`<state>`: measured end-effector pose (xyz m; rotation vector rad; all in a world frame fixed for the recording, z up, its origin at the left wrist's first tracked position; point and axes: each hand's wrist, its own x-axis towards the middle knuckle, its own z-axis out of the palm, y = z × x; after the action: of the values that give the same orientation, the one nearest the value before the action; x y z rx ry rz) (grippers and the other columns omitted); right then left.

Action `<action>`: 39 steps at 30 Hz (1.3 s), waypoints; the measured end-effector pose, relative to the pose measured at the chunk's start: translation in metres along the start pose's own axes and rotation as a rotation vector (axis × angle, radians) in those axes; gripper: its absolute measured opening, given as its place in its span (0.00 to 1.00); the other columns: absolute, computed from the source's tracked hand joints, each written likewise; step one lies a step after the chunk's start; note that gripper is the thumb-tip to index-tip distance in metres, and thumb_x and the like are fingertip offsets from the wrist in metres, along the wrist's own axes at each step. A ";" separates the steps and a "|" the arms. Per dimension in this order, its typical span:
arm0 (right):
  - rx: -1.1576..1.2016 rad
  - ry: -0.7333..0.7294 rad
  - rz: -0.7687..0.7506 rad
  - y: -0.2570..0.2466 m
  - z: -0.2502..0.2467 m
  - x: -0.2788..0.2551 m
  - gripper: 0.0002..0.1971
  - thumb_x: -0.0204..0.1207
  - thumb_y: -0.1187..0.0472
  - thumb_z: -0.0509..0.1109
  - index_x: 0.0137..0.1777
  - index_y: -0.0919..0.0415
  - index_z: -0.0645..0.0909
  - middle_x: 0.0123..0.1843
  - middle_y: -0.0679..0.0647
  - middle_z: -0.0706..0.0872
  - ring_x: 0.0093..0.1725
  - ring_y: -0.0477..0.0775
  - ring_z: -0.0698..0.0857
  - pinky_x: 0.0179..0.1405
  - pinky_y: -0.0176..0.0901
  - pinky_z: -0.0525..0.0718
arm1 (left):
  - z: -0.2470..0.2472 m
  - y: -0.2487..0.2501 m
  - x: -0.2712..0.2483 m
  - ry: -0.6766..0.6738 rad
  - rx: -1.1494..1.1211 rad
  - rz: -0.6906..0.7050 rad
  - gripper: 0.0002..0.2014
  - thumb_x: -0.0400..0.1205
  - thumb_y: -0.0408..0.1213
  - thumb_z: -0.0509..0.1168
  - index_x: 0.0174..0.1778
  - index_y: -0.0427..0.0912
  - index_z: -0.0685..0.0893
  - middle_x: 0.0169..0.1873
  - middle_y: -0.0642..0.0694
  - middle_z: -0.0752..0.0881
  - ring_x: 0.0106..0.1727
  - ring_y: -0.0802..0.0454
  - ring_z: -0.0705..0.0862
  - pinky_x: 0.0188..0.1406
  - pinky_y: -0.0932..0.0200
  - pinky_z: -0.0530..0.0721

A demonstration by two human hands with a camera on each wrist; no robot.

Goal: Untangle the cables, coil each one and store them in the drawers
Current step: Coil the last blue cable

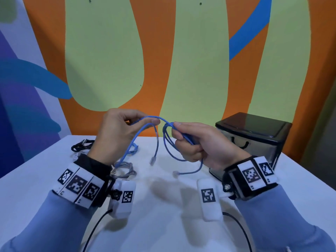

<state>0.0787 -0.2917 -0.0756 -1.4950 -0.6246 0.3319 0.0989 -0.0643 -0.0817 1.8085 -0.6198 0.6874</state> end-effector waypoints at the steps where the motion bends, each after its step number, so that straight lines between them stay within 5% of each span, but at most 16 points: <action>1: 0.054 -0.029 0.001 -0.001 0.000 -0.001 0.16 0.90 0.53 0.57 0.40 0.56 0.72 0.23 0.47 0.59 0.23 0.47 0.51 0.25 0.43 0.47 | 0.003 -0.001 -0.001 -0.019 0.014 -0.003 0.13 0.78 0.57 0.78 0.41 0.51 0.97 0.26 0.42 0.73 0.36 0.35 0.67 0.34 0.38 0.69; 4: 0.219 -0.063 -0.036 -0.001 -0.001 -0.001 0.15 0.90 0.52 0.56 0.43 0.58 0.74 0.19 0.47 0.62 0.20 0.47 0.50 0.24 0.44 0.48 | 0.015 -0.003 -0.006 -0.115 0.136 -0.032 0.25 0.85 0.59 0.70 0.34 0.41 0.88 0.28 0.51 0.62 0.32 0.52 0.59 0.31 0.48 0.59; 6: 0.299 -0.008 -0.084 0.001 -0.003 0.002 0.17 0.90 0.53 0.57 0.53 0.63 0.83 0.18 0.49 0.65 0.19 0.48 0.51 0.23 0.42 0.51 | 0.019 -0.009 -0.007 -0.154 0.249 -0.039 0.26 0.89 0.57 0.66 0.35 0.38 0.82 0.27 0.51 0.60 0.30 0.54 0.58 0.30 0.51 0.56; 8: 0.372 0.052 -0.148 0.002 -0.005 0.005 0.21 0.91 0.54 0.56 0.68 0.68 0.83 0.21 0.49 0.70 0.18 0.47 0.52 0.21 0.38 0.54 | 0.023 -0.013 -0.008 -0.216 0.369 -0.055 0.16 0.91 0.52 0.65 0.49 0.46 0.91 0.25 0.45 0.68 0.27 0.55 0.66 0.28 0.58 0.62; 10: 0.439 0.141 -0.223 0.000 -0.008 0.008 0.23 0.92 0.55 0.55 0.77 0.71 0.77 0.26 0.48 0.76 0.16 0.45 0.56 0.20 0.35 0.60 | 0.027 -0.014 -0.011 -0.315 0.455 -0.081 0.14 0.92 0.50 0.65 0.69 0.52 0.90 0.27 0.45 0.79 0.31 0.58 0.76 0.34 0.63 0.73; 13: 0.515 0.328 -0.333 -0.001 -0.009 0.011 0.22 0.94 0.57 0.54 0.78 0.74 0.73 0.34 0.50 0.87 0.21 0.44 0.77 0.25 0.34 0.75 | 0.032 -0.010 -0.015 -0.458 0.442 -0.082 0.15 0.91 0.50 0.66 0.73 0.54 0.88 0.31 0.46 0.86 0.34 0.56 0.78 0.47 0.55 0.83; 15: 0.539 0.369 -0.423 0.000 -0.006 0.013 0.17 0.95 0.61 0.54 0.72 0.75 0.73 0.48 0.61 0.94 0.39 0.52 0.93 0.38 0.36 0.87 | 0.035 -0.004 -0.017 -0.509 0.388 -0.040 0.15 0.91 0.50 0.67 0.72 0.54 0.88 0.33 0.45 0.88 0.32 0.56 0.76 0.47 0.55 0.84; 18: 0.331 0.430 -0.469 0.005 0.004 0.020 0.13 0.96 0.61 0.50 0.76 0.64 0.66 0.55 0.69 0.94 0.56 0.64 0.94 0.52 0.42 0.91 | 0.038 0.008 -0.021 -0.560 0.359 0.020 0.14 0.90 0.49 0.69 0.69 0.51 0.90 0.26 0.49 0.78 0.28 0.55 0.73 0.32 0.67 0.71; 21: -0.050 0.490 -0.438 0.016 0.008 0.025 0.22 0.97 0.61 0.48 0.89 0.58 0.52 0.51 0.65 0.95 0.49 0.61 0.95 0.52 0.42 0.91 | 0.032 0.013 -0.020 -0.561 0.339 -0.020 0.12 0.87 0.49 0.74 0.63 0.50 0.92 0.22 0.54 0.73 0.26 0.55 0.71 0.28 0.67 0.69; 23: -0.288 0.515 -0.402 0.022 0.005 0.025 0.25 0.97 0.59 0.49 0.91 0.57 0.51 0.45 0.61 0.95 0.43 0.58 0.94 0.51 0.40 0.89 | 0.023 0.015 -0.017 -0.528 0.280 -0.063 0.11 0.84 0.45 0.78 0.61 0.52 0.94 0.20 0.57 0.74 0.24 0.57 0.71 0.26 0.68 0.67; 26: -0.541 0.539 -0.277 0.025 -0.002 0.020 0.21 0.96 0.56 0.52 0.87 0.50 0.60 0.36 0.57 0.92 0.34 0.56 0.90 0.51 0.52 0.89 | 0.009 0.013 -0.012 -0.459 0.089 -0.152 0.13 0.81 0.37 0.80 0.60 0.55 0.95 0.24 0.57 0.78 0.25 0.57 0.71 0.27 0.66 0.69; 28: -0.551 0.432 -0.126 0.022 -0.005 0.017 0.15 0.95 0.56 0.53 0.79 0.54 0.69 0.31 0.58 0.89 0.27 0.58 0.85 0.44 0.56 0.88 | -0.001 0.012 -0.008 -0.429 -0.042 -0.210 0.12 0.79 0.35 0.82 0.58 0.51 0.95 0.28 0.46 0.81 0.27 0.53 0.72 0.27 0.63 0.70; 31: -0.404 0.231 0.073 0.021 -0.007 0.017 0.16 0.95 0.58 0.55 0.76 0.62 0.75 0.25 0.54 0.79 0.23 0.52 0.75 0.26 0.44 0.75 | -0.010 0.008 -0.004 -0.376 -0.122 -0.236 0.12 0.73 0.39 0.84 0.52 0.45 0.97 0.29 0.42 0.83 0.29 0.49 0.73 0.27 0.59 0.69; 35: -0.271 0.034 0.139 0.015 -0.004 0.011 0.17 0.94 0.58 0.57 0.70 0.67 0.82 0.27 0.49 0.66 0.26 0.47 0.63 0.24 0.33 0.61 | -0.012 0.002 -0.001 -0.179 0.009 -0.102 0.11 0.67 0.44 0.88 0.41 0.45 0.97 0.28 0.44 0.89 0.28 0.57 0.80 0.31 0.59 0.78; 37: -0.235 -0.031 0.122 0.012 -0.004 0.008 0.16 0.93 0.57 0.58 0.59 0.66 0.85 0.28 0.50 0.62 0.27 0.48 0.59 0.24 0.34 0.58 | -0.009 -0.002 -0.002 -0.104 0.002 -0.017 0.12 0.65 0.45 0.89 0.38 0.46 0.97 0.29 0.35 0.89 0.29 0.48 0.79 0.32 0.49 0.78; 39: -0.122 -0.056 0.099 0.010 -0.005 0.006 0.15 0.93 0.57 0.57 0.48 0.62 0.80 0.28 0.50 0.61 0.27 0.48 0.56 0.22 0.34 0.56 | -0.005 -0.006 -0.003 -0.043 0.001 0.093 0.10 0.68 0.42 0.87 0.39 0.43 0.97 0.30 0.37 0.89 0.30 0.38 0.80 0.29 0.44 0.79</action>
<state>0.0886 -0.2918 -0.0837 -1.6414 -0.6261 0.4193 0.1007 -0.0571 -0.0862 1.8087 -0.7356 0.7128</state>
